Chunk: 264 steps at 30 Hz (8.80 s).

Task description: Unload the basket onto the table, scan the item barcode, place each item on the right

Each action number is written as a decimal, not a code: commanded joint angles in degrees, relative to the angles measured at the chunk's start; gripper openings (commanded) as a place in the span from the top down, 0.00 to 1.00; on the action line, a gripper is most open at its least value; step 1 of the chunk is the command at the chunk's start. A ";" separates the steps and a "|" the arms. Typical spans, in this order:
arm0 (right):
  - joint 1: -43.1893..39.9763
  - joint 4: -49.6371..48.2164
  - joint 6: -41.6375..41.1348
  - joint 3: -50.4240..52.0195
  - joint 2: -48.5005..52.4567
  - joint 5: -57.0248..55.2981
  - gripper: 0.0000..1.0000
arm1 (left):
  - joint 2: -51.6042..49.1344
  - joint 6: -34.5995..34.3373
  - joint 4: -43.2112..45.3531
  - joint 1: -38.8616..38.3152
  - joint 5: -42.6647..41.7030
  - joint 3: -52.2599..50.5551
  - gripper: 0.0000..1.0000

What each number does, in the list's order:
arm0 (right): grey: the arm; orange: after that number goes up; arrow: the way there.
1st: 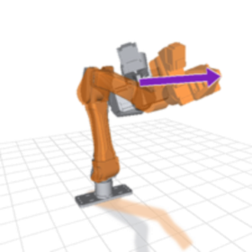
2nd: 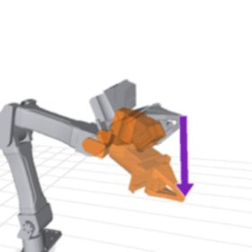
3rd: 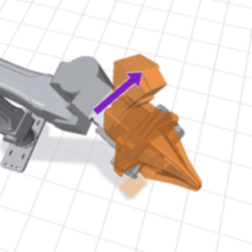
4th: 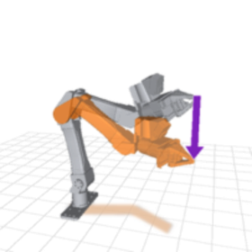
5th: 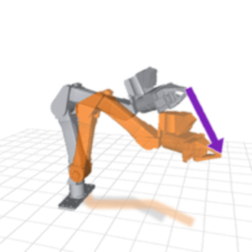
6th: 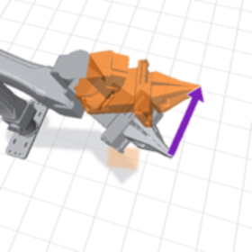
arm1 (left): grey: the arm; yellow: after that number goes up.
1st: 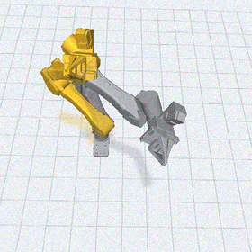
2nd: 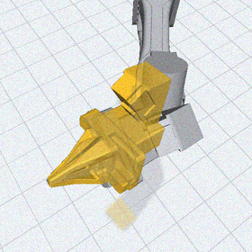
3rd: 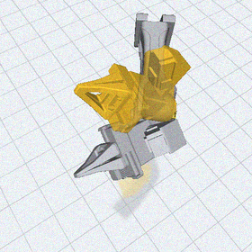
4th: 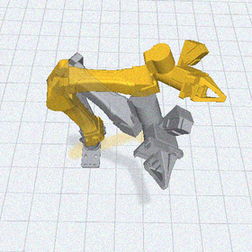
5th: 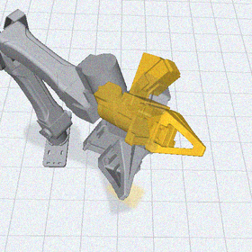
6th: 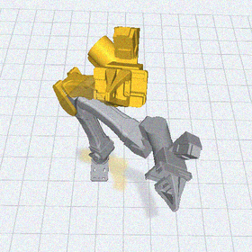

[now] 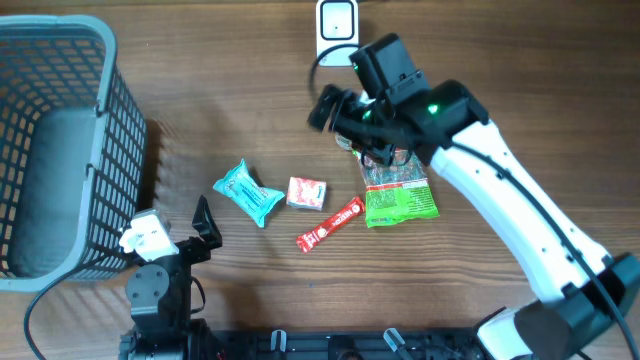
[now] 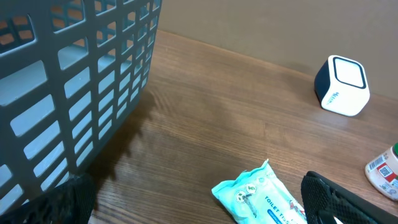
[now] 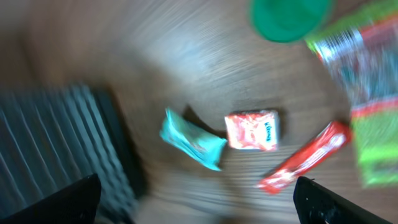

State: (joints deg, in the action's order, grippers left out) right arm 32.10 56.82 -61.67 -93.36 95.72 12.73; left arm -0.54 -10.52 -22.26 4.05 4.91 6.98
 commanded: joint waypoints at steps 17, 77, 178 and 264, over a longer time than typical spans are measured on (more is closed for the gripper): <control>-14.34 -9.66 -41.33 0.07 21.29 11.56 0.00 | 0.15 1.11 0.20 0.24 0.96 -0.33 0.00; 3.50 11.39 55.04 -12.70 32.87 -5.88 0.17 | 0.15 1.11 0.20 0.24 0.96 -0.33 0.00; -4.81 -59.01 54.88 -37.44 52.43 -42.03 0.48 | 0.15 1.11 0.20 0.24 0.96 -0.33 0.00; -9.94 16.55 46.25 7.26 19.43 21.20 0.96 | 0.15 1.11 0.20 0.24 0.96 -0.33 0.00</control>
State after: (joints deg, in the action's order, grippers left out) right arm 23.16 63.31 -14.90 -76.31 114.19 9.72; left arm -0.54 -10.52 -22.28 4.05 4.91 6.98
